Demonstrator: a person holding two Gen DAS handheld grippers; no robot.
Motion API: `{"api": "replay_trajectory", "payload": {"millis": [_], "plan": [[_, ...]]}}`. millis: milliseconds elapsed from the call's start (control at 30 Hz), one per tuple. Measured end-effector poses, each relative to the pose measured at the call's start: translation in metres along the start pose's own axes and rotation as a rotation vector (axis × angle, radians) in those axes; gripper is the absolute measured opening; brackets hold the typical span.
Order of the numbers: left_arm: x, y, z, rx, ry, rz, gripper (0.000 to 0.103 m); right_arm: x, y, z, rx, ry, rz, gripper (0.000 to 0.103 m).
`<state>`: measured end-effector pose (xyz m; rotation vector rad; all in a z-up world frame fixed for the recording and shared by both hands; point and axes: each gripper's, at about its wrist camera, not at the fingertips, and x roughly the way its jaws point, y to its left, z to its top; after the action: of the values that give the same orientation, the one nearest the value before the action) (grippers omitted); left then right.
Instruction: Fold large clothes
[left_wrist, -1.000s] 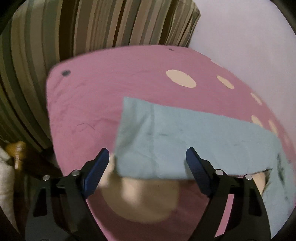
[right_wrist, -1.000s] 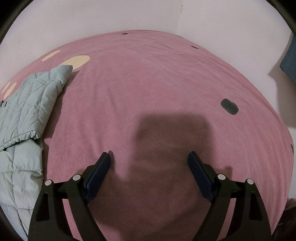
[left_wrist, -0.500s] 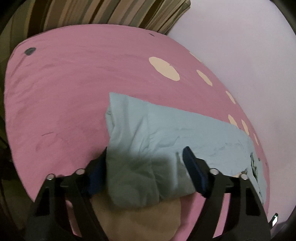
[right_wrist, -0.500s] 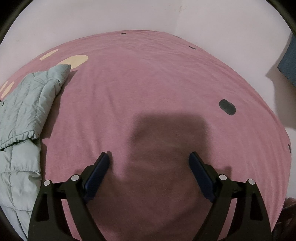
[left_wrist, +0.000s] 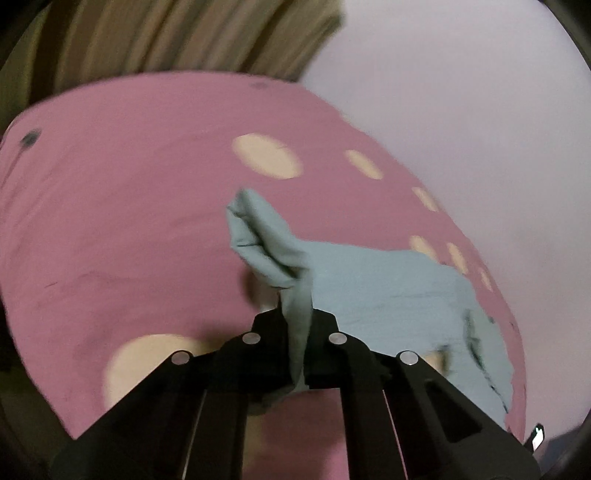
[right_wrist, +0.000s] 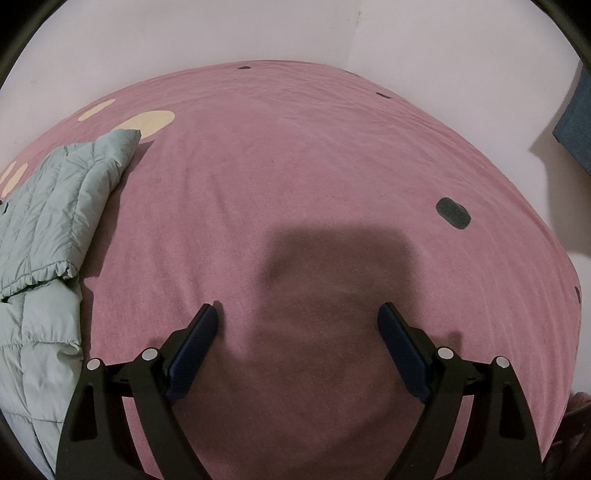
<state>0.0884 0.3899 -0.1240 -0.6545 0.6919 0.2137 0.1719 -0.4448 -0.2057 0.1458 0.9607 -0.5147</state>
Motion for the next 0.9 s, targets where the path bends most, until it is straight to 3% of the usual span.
{"api": "replay_trajectory", "payload": {"millis": [233, 500, 667, 900], "plan": [[0.016, -0.138, -0.007, 0.192, 0.020, -0.175, 0.005, 0.001, -0.004, 0.002, 0.012, 0.002, 0.014, 0.087], [0.073, -0.306, -0.055, 0.397, 0.151, -0.343, 0.005, 0.002, -0.008, 0.002, 0.031, 0.006, 0.037, 0.087], [0.117, -0.381, -0.098, 0.490, 0.231, -0.365, 0.005, 0.001, -0.009, 0.001, 0.043, 0.008, 0.051, 0.087], [0.170, -0.446, -0.151, 0.551, 0.335, -0.365, 0.005, 0.002, -0.009, 0.000, 0.047, 0.009, 0.054, 0.087]]}}
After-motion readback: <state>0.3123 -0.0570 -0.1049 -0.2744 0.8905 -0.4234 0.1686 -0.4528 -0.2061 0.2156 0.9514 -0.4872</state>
